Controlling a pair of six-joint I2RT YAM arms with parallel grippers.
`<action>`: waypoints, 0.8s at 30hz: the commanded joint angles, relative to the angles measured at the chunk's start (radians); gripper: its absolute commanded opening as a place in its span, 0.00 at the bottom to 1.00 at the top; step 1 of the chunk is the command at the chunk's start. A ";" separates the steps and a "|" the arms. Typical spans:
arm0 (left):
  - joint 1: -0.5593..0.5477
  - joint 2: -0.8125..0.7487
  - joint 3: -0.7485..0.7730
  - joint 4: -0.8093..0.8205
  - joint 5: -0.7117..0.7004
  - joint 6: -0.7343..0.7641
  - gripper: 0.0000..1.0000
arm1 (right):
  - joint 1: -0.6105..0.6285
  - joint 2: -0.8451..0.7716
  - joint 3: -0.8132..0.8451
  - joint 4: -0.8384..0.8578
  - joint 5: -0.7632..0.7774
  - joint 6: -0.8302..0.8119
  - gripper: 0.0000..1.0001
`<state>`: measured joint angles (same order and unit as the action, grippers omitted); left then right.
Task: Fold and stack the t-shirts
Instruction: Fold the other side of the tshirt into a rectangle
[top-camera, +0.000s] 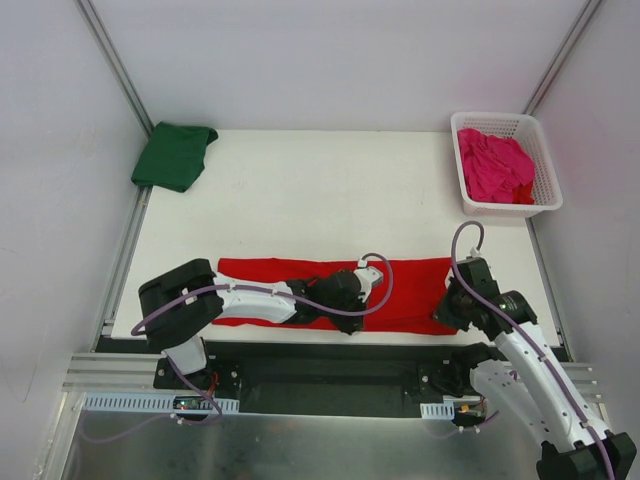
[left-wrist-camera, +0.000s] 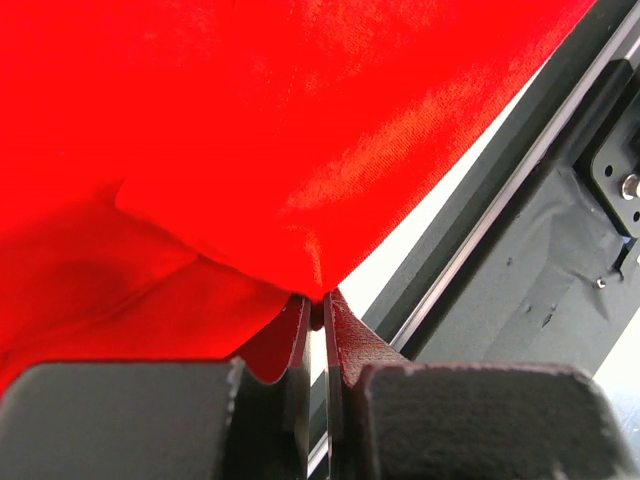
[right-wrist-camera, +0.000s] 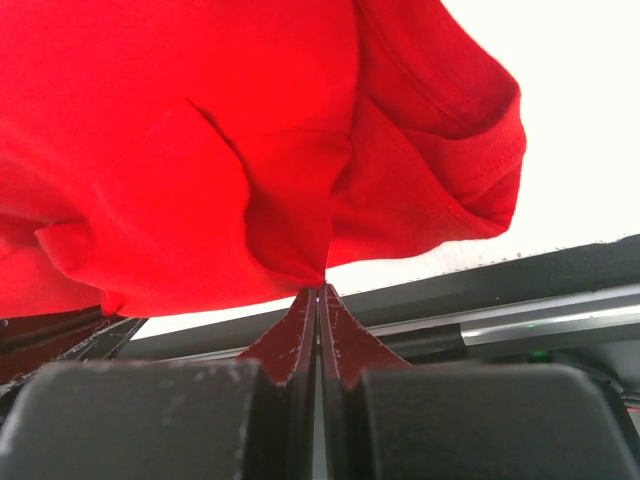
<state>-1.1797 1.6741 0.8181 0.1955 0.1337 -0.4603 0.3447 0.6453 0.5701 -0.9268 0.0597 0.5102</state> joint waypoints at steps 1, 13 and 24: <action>-0.020 0.026 0.026 -0.067 0.011 0.008 0.00 | 0.017 0.004 -0.007 -0.050 0.091 0.044 0.02; -0.026 0.027 0.013 -0.067 -0.002 0.005 0.03 | 0.079 0.039 0.002 -0.099 0.121 0.085 0.33; -0.028 -0.028 -0.004 -0.071 -0.005 0.006 0.99 | 0.135 0.001 0.070 -0.129 0.203 0.119 0.68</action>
<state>-1.2064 1.6737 0.8318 0.2039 0.1524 -0.4667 0.4652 0.6590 0.5739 -1.0168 0.1978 0.6029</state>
